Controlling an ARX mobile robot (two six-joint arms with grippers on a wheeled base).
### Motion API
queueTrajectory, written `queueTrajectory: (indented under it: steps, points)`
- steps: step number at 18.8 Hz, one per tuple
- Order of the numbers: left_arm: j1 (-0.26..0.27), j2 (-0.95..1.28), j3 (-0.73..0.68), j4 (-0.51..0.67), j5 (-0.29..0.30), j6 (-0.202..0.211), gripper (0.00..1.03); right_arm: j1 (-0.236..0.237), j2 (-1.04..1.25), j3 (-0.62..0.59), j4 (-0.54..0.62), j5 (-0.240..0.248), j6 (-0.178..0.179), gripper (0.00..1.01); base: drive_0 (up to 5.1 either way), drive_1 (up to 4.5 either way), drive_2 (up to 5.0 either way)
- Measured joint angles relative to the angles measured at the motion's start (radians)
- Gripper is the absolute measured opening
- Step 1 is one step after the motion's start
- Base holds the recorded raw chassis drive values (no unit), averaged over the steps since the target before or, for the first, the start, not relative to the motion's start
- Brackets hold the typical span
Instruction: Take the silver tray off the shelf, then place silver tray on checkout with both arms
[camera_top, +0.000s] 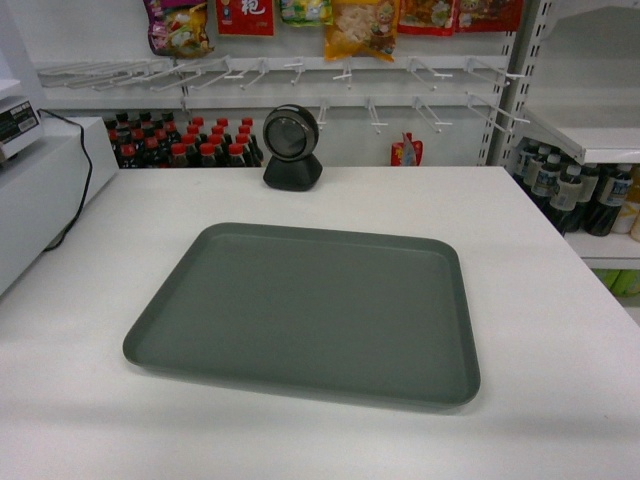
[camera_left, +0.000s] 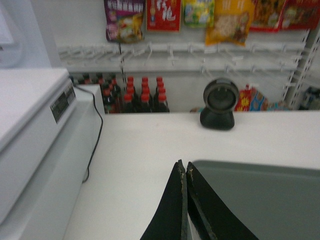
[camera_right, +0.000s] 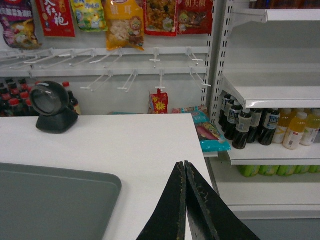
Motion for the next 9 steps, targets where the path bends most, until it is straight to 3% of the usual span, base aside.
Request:
queueTrajectory:
  steps: [2, 3, 4, 5, 8, 9]
  points:
    - [0.006, -0.068, -0.036, 0.01, 0.007, 0.004, 0.01, -0.007, -0.061, -0.05, -0.005, -0.012, 0.0, 0.02, 0.0, 0.0, 0.0]
    - [0.033, -0.104, -0.069, 0.006, 0.048, 0.004, 0.01, -0.017, -0.098, -0.083, -0.018, -0.018, 0.0, 0.02, 0.0, 0.0, 0.0]
    - [0.051, -0.128, -0.106, -0.005, 0.061, 0.005, 0.01, -0.051, -0.132, -0.114, -0.032, -0.06, 0.0, 0.02, 0.0, 0.0, 0.0]
    - [0.065, -0.163, -0.154, -0.023, 0.058, 0.005, 0.01, -0.077, -0.183, -0.151, -0.049, -0.058, 0.0, 0.02, 0.0, 0.0, 0.0]
    - [0.06, -0.294, -0.217, -0.063, 0.065, 0.005, 0.01, -0.07, -0.316, -0.215, -0.111, -0.069, 0.0, 0.02, 0.0, 0.0, 0.0]
    - [0.06, -0.303, -0.241, -0.029, 0.065, 0.005, 0.01, -0.07, -0.355, -0.234, -0.138, -0.069, 0.0, 0.02, 0.0, 0.0, 0.0]
